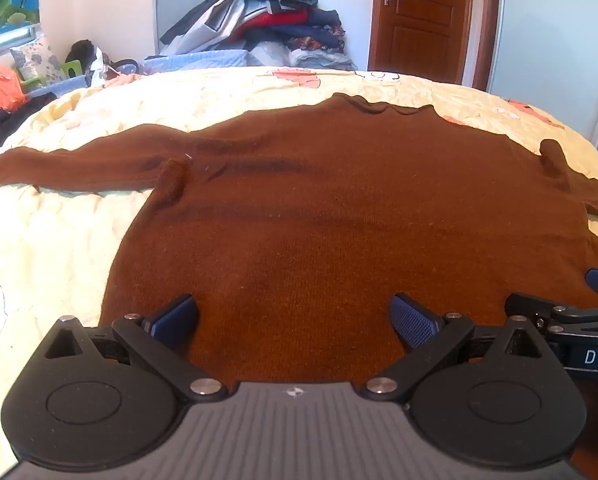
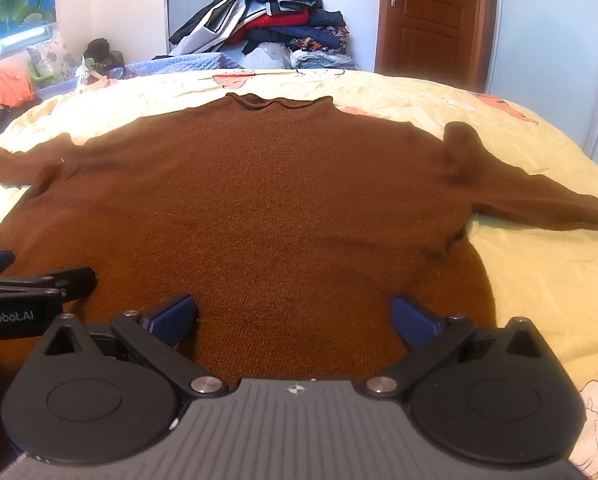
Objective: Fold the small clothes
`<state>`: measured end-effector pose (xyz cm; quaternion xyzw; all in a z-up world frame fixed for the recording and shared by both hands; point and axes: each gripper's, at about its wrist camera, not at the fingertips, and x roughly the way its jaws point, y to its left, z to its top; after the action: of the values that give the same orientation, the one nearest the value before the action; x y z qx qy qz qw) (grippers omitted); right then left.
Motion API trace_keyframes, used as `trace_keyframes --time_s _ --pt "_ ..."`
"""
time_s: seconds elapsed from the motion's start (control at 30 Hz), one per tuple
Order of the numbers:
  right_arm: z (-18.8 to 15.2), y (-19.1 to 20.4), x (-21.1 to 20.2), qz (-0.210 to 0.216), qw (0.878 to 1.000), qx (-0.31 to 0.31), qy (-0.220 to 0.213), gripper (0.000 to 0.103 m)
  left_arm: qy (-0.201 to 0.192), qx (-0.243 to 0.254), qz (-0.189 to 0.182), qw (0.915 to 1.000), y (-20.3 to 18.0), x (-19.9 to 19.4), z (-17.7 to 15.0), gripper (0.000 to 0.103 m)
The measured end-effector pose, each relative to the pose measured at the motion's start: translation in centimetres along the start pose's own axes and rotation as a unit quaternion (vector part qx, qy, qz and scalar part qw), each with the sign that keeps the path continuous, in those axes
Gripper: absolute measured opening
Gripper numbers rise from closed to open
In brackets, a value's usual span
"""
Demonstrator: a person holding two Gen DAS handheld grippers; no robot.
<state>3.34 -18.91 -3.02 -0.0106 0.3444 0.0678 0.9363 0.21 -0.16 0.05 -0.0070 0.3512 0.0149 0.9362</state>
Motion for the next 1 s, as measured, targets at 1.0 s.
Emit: trace_keyframes --time_s 1.0 --pt "0.0 0.0 0.1 -0.001 1.000 -0.001 0.000 0.103 0.001 0.000 0.002 1.0000 -0.2 0.1 0.1 0.103"
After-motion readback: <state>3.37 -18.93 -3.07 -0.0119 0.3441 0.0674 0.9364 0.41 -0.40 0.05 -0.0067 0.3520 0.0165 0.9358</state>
